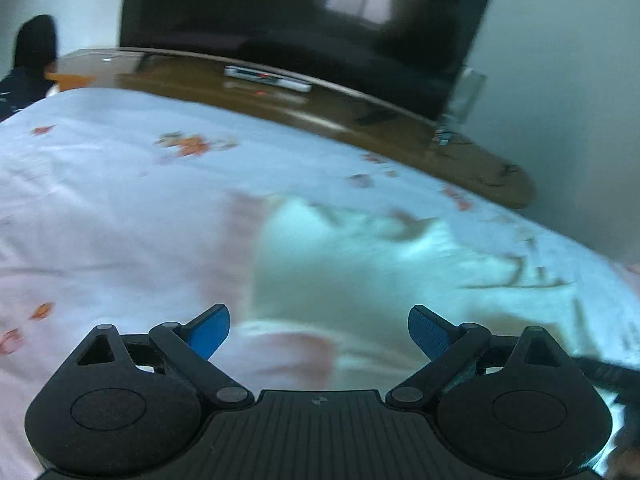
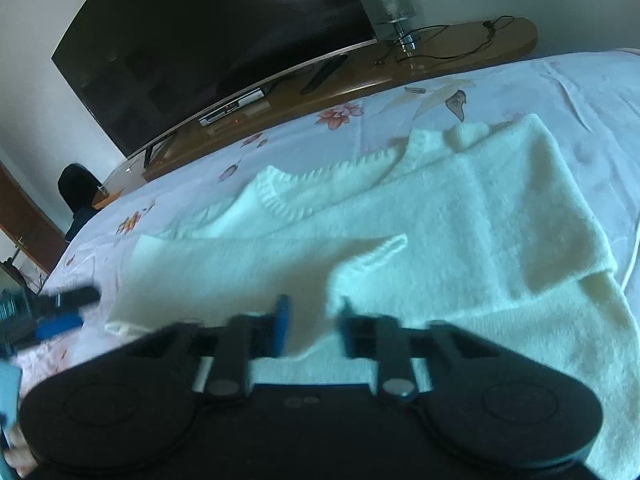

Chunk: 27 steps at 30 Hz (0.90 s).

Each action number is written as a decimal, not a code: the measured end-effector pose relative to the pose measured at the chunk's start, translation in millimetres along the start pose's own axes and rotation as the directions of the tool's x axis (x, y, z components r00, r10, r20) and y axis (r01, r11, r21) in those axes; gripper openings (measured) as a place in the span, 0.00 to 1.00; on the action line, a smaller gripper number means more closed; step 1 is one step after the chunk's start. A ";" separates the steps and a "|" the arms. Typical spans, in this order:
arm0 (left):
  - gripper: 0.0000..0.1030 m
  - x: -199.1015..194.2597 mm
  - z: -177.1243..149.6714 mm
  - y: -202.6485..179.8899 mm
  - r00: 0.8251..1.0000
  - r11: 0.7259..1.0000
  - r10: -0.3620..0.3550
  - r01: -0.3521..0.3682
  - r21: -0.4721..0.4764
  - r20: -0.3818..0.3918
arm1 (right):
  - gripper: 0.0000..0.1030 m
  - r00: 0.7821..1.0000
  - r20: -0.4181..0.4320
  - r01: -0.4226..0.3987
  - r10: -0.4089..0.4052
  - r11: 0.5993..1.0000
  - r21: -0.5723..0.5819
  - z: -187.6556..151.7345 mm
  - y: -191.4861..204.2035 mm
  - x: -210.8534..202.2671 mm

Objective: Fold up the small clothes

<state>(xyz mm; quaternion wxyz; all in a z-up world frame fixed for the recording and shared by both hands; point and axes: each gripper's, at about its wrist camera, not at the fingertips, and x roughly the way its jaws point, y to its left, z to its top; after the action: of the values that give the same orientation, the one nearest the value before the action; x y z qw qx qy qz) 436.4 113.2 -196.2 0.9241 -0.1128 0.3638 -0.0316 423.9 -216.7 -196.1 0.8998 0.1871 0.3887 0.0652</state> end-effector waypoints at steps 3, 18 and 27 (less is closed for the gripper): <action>0.93 5.6 -10.7 6.8 0.999 0.998 0.037 -0.037 0.044 -0.002 | 0.05 0.999 0.025 0.029 -0.028 0.998 -0.051 4.6 6.9 -0.7; 0.75 23.6 -14.7 -27.9 0.989 0.963 0.106 -0.129 0.237 0.106 | 0.05 0.951 0.191 0.261 -0.243 0.963 -0.074 22.5 -50.2 -52.0; 0.23 32.3 -20.9 -36.5 0.989 0.964 0.092 -0.118 0.239 0.116 | 0.05 0.936 0.143 0.329 -0.322 0.944 -0.028 11.3 -71.4 -38.4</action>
<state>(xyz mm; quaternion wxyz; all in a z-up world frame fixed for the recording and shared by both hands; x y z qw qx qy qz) 446.7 69.3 -224.0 0.9489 0.0200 0.3141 -0.0213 403.6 -295.8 -190.7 0.9272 0.1011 0.3498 -0.0877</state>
